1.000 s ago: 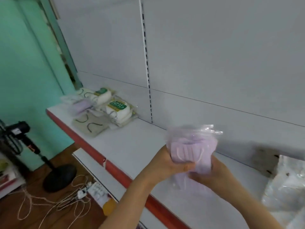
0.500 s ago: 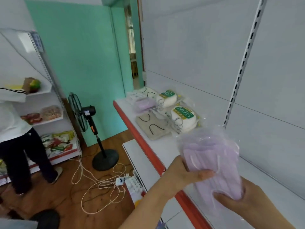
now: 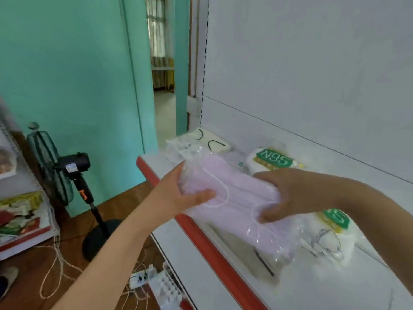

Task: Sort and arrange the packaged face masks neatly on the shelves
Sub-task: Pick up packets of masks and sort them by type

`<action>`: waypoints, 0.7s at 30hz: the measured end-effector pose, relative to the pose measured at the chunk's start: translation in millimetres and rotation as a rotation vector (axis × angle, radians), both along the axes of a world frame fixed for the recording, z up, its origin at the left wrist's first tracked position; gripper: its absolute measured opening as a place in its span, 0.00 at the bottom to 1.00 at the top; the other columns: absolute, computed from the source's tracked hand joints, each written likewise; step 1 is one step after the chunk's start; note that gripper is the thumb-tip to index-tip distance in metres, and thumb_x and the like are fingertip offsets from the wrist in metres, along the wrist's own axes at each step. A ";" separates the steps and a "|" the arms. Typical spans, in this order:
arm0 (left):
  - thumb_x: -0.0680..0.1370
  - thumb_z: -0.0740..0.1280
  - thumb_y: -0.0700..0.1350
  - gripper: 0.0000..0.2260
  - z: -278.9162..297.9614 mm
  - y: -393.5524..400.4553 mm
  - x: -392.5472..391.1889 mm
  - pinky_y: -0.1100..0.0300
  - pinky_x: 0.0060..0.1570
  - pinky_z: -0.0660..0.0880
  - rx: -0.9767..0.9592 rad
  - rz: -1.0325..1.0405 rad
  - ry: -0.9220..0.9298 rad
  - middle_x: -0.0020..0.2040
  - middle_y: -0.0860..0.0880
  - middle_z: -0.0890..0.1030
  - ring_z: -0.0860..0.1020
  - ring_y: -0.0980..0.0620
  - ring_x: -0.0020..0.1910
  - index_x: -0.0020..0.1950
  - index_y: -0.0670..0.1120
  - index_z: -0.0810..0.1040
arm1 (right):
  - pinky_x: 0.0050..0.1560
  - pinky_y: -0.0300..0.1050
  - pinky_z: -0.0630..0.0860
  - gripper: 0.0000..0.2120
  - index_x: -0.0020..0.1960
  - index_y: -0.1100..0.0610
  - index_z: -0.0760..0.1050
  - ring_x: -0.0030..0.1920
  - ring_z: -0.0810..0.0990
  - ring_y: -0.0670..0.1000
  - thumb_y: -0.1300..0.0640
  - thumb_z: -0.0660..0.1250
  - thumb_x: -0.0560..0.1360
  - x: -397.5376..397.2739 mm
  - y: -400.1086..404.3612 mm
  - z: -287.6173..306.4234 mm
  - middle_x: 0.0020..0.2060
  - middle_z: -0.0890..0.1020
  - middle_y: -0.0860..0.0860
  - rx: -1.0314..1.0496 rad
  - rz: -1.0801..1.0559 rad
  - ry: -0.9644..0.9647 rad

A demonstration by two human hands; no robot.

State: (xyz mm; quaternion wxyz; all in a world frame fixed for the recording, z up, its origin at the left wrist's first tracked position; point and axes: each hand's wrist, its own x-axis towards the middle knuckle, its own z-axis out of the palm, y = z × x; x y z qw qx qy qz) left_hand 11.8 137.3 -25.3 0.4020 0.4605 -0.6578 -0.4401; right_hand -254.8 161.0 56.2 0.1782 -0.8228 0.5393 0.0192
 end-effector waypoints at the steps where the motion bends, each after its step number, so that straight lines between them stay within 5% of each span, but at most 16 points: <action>1: 0.63 0.79 0.57 0.26 1.2 -18.4 4.6 0.69 0.48 0.79 0.029 0.062 0.067 0.53 0.63 0.83 0.82 0.67 0.50 0.58 0.63 0.74 | 0.45 0.31 0.71 0.21 0.53 0.43 0.73 0.45 0.77 0.38 0.34 0.75 0.67 10.6 -24.7 8.8 0.45 0.79 0.35 -0.021 -0.028 -0.001; 3: 0.66 0.79 0.54 0.20 0.7 -51.3 8.8 0.67 0.43 0.80 0.117 0.233 0.260 0.50 0.60 0.83 0.83 0.62 0.46 0.55 0.61 0.76 | 0.48 0.34 0.70 0.25 0.60 0.41 0.73 0.51 0.77 0.40 0.35 0.74 0.67 20.2 -74.1 19.7 0.52 0.78 0.37 -0.122 -0.169 -0.122; 5: 0.69 0.79 0.53 0.23 -6.4 -79.1 7.5 0.63 0.42 0.79 0.217 0.400 0.400 0.54 0.55 0.83 0.82 0.58 0.48 0.62 0.56 0.77 | 0.54 0.40 0.75 0.32 0.69 0.44 0.70 0.53 0.79 0.46 0.39 0.75 0.69 23.0 -119.8 22.9 0.58 0.77 0.46 -0.218 -0.385 -0.391; 8: 0.71 0.79 0.55 0.34 -20.7 -103.5 -10.7 0.51 0.59 0.79 0.399 0.493 0.523 0.63 0.50 0.79 0.80 0.48 0.58 0.73 0.50 0.69 | 0.59 0.49 0.78 0.35 0.74 0.53 0.65 0.55 0.80 0.53 0.46 0.75 0.73 30.9 -167.6 10.2 0.63 0.78 0.52 -0.184 -0.618 -0.654; 11: 0.78 0.73 0.52 0.21 -29.8 -117.5 -32.3 0.56 0.46 0.82 0.546 0.367 0.559 0.57 0.45 0.82 0.82 0.48 0.51 0.66 0.45 0.73 | 0.60 0.46 0.73 0.33 0.75 0.54 0.64 0.62 0.77 0.54 0.47 0.72 0.75 37.6 -194.7 -16.3 0.67 0.75 0.53 -0.231 -0.611 -0.438; 13: 0.79 0.69 0.56 0.22 -29.9 -123.4 -34.9 0.56 0.39 0.83 0.596 0.235 0.403 0.50 0.43 0.81 0.82 0.47 0.44 0.64 0.41 0.72 | 0.66 0.48 0.69 0.33 0.76 0.55 0.63 0.68 0.73 0.57 0.48 0.70 0.76 40.1 -203.7 -32.6 0.70 0.72 0.57 -0.231 -0.575 -0.231; 17: 0.81 0.66 0.56 0.27 -37.8 -132.8 -14.5 0.61 0.33 0.80 0.335 0.305 0.041 0.43 0.45 0.82 0.81 0.51 0.33 0.73 0.44 0.63 | 0.66 0.54 0.71 0.26 0.74 0.53 0.67 0.67 0.74 0.59 0.45 0.64 0.78 46.0 -203.0 -52.2 0.68 0.73 0.57 -0.225 -0.488 0.154; 21: 0.82 0.66 0.49 0.19 -42.7 -134.1 -17.8 0.64 0.31 0.78 0.245 0.261 -0.036 0.44 0.45 0.82 0.80 0.54 0.30 0.69 0.43 0.69 | 0.59 0.48 0.71 0.21 0.65 0.54 0.74 0.61 0.78 0.56 0.42 0.54 0.82 59.1 -200.2 -60.9 0.61 0.79 0.54 -0.212 -0.503 0.461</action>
